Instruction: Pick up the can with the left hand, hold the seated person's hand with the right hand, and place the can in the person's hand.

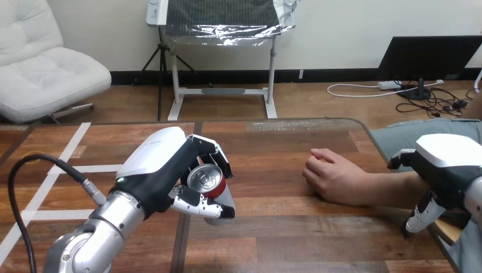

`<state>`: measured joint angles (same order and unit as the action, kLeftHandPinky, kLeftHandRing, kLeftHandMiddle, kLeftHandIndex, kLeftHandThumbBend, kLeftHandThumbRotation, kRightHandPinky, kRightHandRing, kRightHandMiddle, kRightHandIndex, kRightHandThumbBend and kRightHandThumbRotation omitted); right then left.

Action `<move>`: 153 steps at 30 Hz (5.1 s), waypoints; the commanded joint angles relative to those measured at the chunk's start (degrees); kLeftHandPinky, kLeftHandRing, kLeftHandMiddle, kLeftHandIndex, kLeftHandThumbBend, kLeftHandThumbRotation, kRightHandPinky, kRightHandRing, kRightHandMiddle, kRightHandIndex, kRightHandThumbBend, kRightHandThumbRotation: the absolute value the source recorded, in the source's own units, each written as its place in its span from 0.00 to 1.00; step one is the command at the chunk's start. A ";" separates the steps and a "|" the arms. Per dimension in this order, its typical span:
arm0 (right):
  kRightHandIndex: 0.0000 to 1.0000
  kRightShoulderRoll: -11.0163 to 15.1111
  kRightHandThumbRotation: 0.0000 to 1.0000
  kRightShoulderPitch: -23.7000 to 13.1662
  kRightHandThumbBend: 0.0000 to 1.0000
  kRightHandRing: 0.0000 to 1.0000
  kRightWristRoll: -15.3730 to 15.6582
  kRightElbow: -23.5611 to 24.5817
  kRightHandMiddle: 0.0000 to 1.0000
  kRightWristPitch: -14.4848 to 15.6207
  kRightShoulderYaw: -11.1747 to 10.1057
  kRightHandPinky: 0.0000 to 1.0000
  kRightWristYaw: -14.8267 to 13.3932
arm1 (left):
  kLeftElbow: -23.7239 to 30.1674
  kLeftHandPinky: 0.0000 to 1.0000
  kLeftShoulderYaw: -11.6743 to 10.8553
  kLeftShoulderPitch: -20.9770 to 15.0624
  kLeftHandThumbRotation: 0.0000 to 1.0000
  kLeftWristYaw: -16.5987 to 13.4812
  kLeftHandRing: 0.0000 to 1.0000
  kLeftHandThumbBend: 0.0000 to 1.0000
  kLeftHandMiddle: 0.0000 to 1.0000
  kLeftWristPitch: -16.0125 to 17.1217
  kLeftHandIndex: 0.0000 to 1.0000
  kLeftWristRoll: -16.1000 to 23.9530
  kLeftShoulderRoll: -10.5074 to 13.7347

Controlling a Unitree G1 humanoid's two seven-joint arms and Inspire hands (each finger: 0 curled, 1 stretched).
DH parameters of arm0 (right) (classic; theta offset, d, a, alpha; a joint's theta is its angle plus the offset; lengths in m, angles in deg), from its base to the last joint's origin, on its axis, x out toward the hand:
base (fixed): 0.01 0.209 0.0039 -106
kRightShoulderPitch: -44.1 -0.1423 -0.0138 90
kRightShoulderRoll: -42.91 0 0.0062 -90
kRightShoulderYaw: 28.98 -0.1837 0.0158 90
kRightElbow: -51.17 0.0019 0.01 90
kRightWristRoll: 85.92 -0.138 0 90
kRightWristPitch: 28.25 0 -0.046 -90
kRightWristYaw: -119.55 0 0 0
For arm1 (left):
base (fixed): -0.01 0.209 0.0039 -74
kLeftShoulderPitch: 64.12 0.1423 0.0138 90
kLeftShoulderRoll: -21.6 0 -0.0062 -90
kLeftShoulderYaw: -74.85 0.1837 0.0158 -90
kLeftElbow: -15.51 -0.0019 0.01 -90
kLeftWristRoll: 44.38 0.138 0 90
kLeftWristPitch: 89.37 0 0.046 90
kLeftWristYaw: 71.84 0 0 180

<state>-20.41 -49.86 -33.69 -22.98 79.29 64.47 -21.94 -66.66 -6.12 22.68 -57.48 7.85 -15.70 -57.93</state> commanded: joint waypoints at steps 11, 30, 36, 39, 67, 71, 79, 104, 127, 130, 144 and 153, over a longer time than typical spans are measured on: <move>0.88 0.95 0.06 -8.46 0.77 0.91 2.11 -6.43 0.90 0.45 2.29 0.87 -1.36 | 2.77 0.32 -0.86 -4.02 0.00 0.46 0.37 0.61 0.44 0.28 0.49 0.37 0.81; 0.89 0.00 0.09 -11.71 0.75 0.91 1.77 -11.74 0.91 0.53 4.55 0.89 -2.53 | 2.59 0.33 -1.34 -3.62 0.00 0.49 0.37 0.62 0.45 0.96 0.50 0.35 0.94; 0.89 0.07 0.09 -12.55 0.74 0.91 1.91 -14.16 0.91 -0.79 5.66 0.89 -3.96 | 2.77 0.33 -1.27 -3.63 0.00 0.54 0.38 0.62 0.45 0.76 0.50 0.48 0.87; 0.88 0.09 0.10 -13.22 0.73 0.91 2.05 -15.23 0.91 -0.88 6.42 0.89 -4.01 | 2.67 0.33 -1.24 -3.70 0.00 0.52 0.38 0.62 0.45 0.76 0.50 0.48 0.84; 0.86 -1.09 0.11 -18.06 0.69 0.89 0.69 -25.03 0.89 -2.60 10.60 0.88 -5.23 | 3.24 0.33 -1.26 -3.74 0.00 1.41 0.38 0.61 0.45 0.12 0.50 0.61 0.59; 0.86 -1.90 0.10 -18.29 0.69 0.87 0.14 -25.97 0.88 -2.15 10.55 0.85 -5.74 | 3.40 0.33 -1.28 -3.61 0.00 1.35 0.38 0.62 0.46 -0.05 0.50 0.82 0.56; 0.85 -3.20 0.08 -18.59 0.70 0.85 -1.21 -27.63 0.87 -1.86 10.53 0.79 -6.62 | 3.55 0.33 -1.38 -3.41 0.00 1.31 0.38 0.62 0.46 0.23 0.50 0.81 0.70; 0.72 -3.55 0.01 -18.31 0.69 0.53 -3.73 -32.54 0.62 -7.56 12.40 0.42 -14.89 | 4.61 0.33 -1.85 -2.64 0.00 1.50 0.38 0.63 0.45 -0.91 0.50 0.82 0.94; 0.59 -4.48 0.00 -18.60 0.72 0.42 -6.14 -37.30 0.49 -9.76 12.88 0.35 -19.24 | 4.44 0.34 -2.14 -2.71 0.00 1.97 0.39 0.62 0.46 -1.49 0.50 0.39 1.39; 0.57 -4.42 0.00 -18.65 0.72 0.41 -6.46 -37.68 0.48 -9.89 12.95 0.33 -19.43 | 4.07 0.35 -2.20 -2.81 0.00 1.78 0.39 0.62 0.46 -1.22 0.50 0.17 1.40; 0.52 -4.34 0.00 -18.20 0.74 0.36 -7.52 -37.61 0.44 -9.52 12.56 0.30 -20.06 | 3.69 0.34 -2.16 -3.03 0.00 1.82 0.39 0.62 0.46 -1.37 0.50 0.13 1.51; 0.52 -4.18 0.00 -17.89 0.76 0.36 -8.21 -36.92 0.44 -8.82 12.21 0.30 -20.20 | 3.52 0.34 -1.99 -3.30 0.00 2.05 0.39 0.62 0.46 -1.94 0.50 0.37 1.58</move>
<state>-23.28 -65.91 -40.48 -60.35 70.38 76.83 -41.62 -65.26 -6.32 22.73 -54.85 5.86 -14.69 -56.94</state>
